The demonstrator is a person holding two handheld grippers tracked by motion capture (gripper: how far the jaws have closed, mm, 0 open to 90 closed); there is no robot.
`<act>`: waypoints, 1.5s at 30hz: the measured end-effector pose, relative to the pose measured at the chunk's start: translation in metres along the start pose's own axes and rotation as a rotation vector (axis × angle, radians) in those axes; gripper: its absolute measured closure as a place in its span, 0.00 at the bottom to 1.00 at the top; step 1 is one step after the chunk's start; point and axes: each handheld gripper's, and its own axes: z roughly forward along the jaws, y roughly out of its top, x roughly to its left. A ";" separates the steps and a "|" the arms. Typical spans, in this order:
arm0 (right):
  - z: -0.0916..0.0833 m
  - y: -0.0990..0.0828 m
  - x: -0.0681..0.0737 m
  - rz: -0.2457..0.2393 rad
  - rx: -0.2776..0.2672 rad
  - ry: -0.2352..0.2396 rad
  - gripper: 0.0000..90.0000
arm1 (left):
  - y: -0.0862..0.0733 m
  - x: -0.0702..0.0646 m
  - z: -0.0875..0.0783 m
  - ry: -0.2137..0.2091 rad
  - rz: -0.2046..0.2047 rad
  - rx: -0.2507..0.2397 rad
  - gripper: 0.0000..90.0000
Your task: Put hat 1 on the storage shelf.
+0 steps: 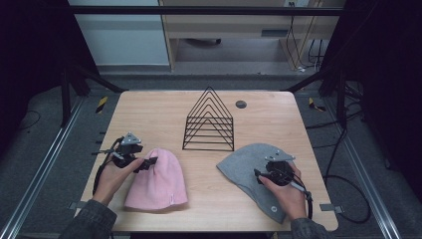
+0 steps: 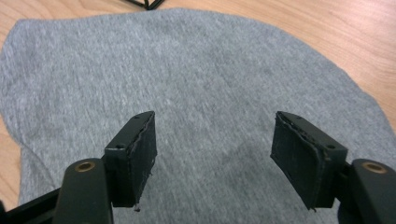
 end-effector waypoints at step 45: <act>-0.005 0.003 0.002 -0.035 -0.010 -0.020 0.34 | -0.003 -0.023 -0.024 0.020 0.137 0.012 0.90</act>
